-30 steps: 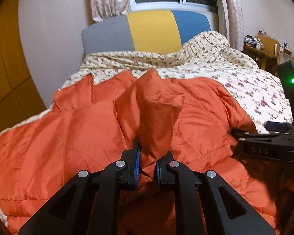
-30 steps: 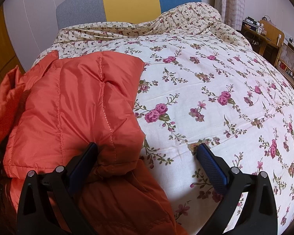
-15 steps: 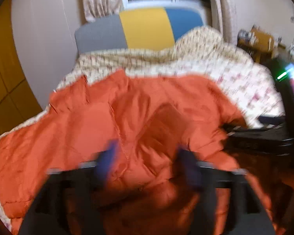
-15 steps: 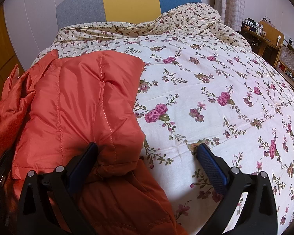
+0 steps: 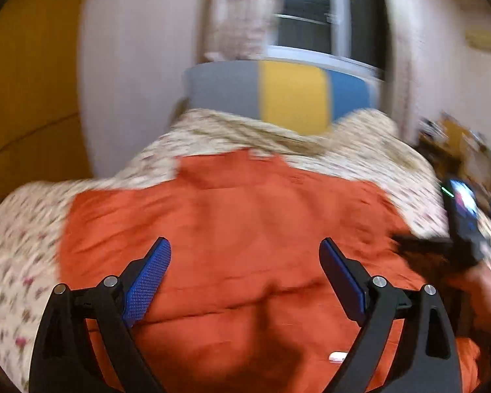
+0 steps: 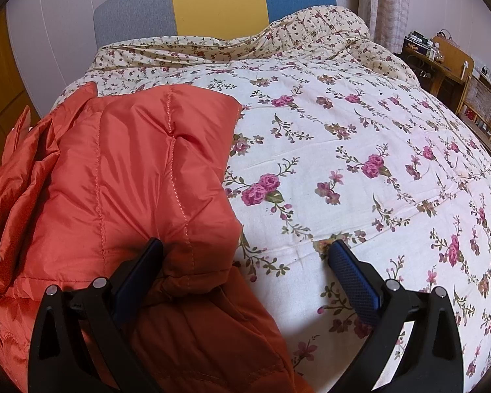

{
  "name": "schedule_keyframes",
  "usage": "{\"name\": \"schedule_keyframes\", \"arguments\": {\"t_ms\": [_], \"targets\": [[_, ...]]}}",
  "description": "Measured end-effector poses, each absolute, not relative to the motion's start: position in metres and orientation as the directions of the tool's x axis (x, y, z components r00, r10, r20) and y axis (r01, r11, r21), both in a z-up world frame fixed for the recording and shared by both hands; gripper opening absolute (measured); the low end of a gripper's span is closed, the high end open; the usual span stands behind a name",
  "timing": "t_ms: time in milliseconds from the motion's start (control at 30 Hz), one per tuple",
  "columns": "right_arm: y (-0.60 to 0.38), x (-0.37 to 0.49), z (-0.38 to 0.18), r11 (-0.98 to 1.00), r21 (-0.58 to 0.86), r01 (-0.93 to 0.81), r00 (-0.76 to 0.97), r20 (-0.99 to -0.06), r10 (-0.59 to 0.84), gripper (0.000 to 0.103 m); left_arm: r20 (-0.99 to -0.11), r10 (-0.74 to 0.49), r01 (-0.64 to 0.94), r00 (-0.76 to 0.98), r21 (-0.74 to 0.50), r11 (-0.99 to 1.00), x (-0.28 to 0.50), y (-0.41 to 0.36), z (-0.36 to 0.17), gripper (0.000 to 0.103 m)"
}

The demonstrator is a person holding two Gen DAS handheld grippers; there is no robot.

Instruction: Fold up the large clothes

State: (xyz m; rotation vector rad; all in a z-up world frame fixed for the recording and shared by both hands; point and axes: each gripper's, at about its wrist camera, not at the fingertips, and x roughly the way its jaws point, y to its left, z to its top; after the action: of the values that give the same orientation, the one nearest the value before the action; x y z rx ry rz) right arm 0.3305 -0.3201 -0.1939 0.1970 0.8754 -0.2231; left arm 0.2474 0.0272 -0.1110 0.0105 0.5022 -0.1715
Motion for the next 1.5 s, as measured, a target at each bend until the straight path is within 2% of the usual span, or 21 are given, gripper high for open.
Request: {"name": "schedule_keyframes", "arguments": {"t_ms": [133, 267, 433, 500, 600, 633, 667, 767, 900, 1100, 1300, 1500], "targets": [[-0.321, 0.328, -0.191, 0.959, 0.076, 0.273, 0.625, -0.772, -0.117, 0.101, -0.528, -0.033, -0.050, 0.849, -0.142, 0.989, 0.255, 0.081, -0.120, 0.091], [-0.320, 0.327, -0.190, 0.960, 0.069, 0.273, 0.629, -0.768, -0.123, 0.101, -0.585, 0.004, -0.138, 0.811, -0.185, 0.973, 0.248, 0.105, -0.149, 0.091], [-0.316, 0.323, -0.183, 0.964, 0.049, 0.263, 0.647, -0.750, -0.138, 0.101, -0.583, -0.042, -0.134, 0.811, -0.256, 0.957, 0.242, 0.116, -0.151, 0.091], [-0.311, 0.313, -0.168, 0.972, 0.051, 0.228, 0.697, -0.706, -0.127, 0.101, -0.591, -0.047, -0.124, 0.805, -0.246, 0.961, 0.240, 0.114, -0.145, 0.091], [-0.293, 0.293, -0.136, 0.990, 0.076, 0.116, 0.796, -0.604, -0.047, 0.100, -0.540, -0.036, -0.108, 0.841, -0.233, 0.966, 0.232, 0.114, -0.128, 0.091], [-0.286, 0.289, -0.126, 0.994, 0.086, 0.074, 0.816, -0.577, -0.011, 0.100, -0.514, -0.018, -0.115, 0.858, -0.226, 0.967, 0.229, 0.115, -0.120, 0.089], [-0.276, 0.285, -0.115, 0.995, 0.092, 0.025, 0.838, -0.545, 0.029, 0.100, -0.499, -0.006, -0.121, 0.867, -0.224, 0.967, 0.230, 0.117, -0.116, 0.080], [-0.236, 0.286, -0.091, 0.991, 0.059, -0.116, 0.861, -0.491, 0.130, 0.094, -0.514, 0.015, -0.148, 0.858, -0.218, 0.965, 0.250, 0.122, -0.110, 0.068], [-0.189, 0.313, -0.090, 0.964, 0.078, -0.255, 0.802, -0.539, 0.256, 0.069, -0.563, 0.029, -0.165, 0.826, -0.191, 0.968, 0.292, 0.122, -0.113, 0.065], [-0.159, 0.369, -0.120, 0.956, 0.154, -0.252, 0.701, -0.652, 0.289, 0.048, -0.634, 0.099, -0.153, 0.767, -0.030, 0.988, 0.345, 0.111, -0.128, 0.065], [-0.156, 0.393, -0.150, 0.971, 0.114, -0.212, 0.696, -0.679, 0.232, 0.047, -0.664, 0.122, -0.145, 0.738, 0.020, 0.989, 0.372, 0.117, -0.156, 0.065], [-0.156, 0.402, -0.174, 0.973, 0.122, -0.197, 0.708, -0.668, 0.228, 0.047, -0.693, 0.096, -0.128, 0.715, 0.005, 0.992, 0.387, 0.117, -0.175, 0.065]]}}
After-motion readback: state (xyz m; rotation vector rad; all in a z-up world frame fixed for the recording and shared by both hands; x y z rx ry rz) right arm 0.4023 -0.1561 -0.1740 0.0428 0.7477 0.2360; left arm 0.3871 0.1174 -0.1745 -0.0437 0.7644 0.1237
